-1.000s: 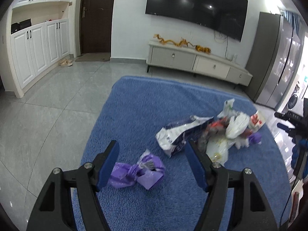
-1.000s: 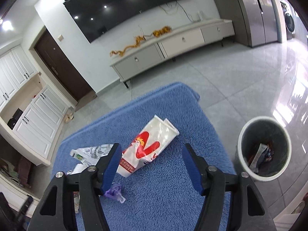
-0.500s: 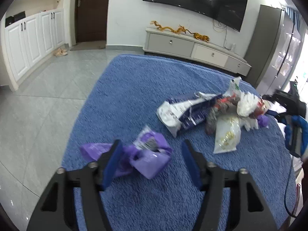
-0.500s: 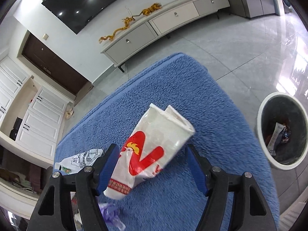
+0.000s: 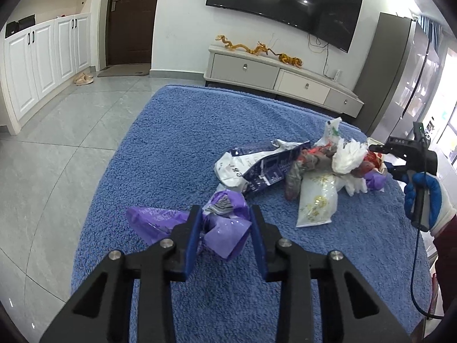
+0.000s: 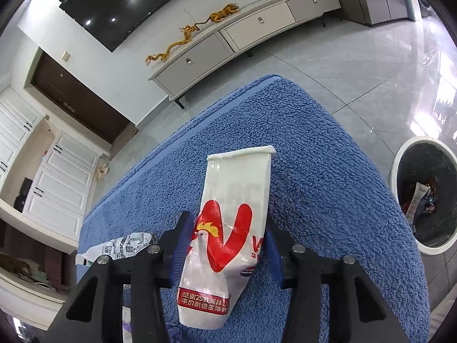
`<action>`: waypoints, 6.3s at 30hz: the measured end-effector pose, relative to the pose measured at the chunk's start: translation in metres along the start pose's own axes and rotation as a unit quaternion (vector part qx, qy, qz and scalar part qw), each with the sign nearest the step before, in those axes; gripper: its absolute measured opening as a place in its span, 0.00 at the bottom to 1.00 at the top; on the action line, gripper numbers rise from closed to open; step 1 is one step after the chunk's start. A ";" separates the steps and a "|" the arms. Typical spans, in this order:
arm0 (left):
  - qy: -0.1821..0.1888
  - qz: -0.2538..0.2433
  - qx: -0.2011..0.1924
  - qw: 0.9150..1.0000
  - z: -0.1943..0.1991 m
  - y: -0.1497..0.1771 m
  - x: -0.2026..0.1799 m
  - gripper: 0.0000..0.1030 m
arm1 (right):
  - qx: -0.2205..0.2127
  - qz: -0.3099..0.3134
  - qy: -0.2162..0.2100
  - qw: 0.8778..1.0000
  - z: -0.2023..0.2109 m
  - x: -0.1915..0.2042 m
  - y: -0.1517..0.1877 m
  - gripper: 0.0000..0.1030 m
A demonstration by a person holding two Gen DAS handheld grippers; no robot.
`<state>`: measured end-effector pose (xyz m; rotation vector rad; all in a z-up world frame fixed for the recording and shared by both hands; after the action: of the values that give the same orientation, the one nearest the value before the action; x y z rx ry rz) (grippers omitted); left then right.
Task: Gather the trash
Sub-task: 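Carry the carton and purple glove over the trash bin, then open both tools to drop carton and glove into the bin, return, then grasp purple glove with right tool while left tool grasps white-blue printed snack bag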
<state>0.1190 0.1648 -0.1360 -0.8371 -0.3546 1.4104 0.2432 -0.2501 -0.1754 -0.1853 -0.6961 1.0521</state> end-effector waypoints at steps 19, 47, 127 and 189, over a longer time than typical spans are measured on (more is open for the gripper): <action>0.075 0.003 -0.037 0.997 0.056 -0.028 -0.068 0.30 | -0.037 -0.020 -0.100 0.994 0.077 -0.016 0.012 0.15; 0.310 -0.129 0.103 0.936 -0.123 -0.093 -0.437 0.29 | -0.194 -0.106 0.081 0.972 0.179 -0.211 -0.041 0.15; -0.009 -0.041 -0.137 0.990 0.100 -0.083 -0.045 0.60 | -0.220 0.191 -0.043 0.956 0.227 0.035 0.041 0.49; 0.065 0.049 -0.034 0.996 0.009 -0.048 -0.009 0.43 | -0.015 0.253 -0.165 0.953 0.099 0.033 0.094 0.35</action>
<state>0.1455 0.1620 -0.0946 -1.0083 -0.2660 1.4319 0.1245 -0.1925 -0.1276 -0.2228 -0.9982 1.5866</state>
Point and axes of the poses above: each gripper's, at about its wrist camera, not at the fingertips, and z roughly against the way its jaws point, x to its left, y to its underside, the point moved 3 cm from there along -z, roughly the way its jaws point, and after that the axes turned 6 degrees about y, right-handed, at the moved point
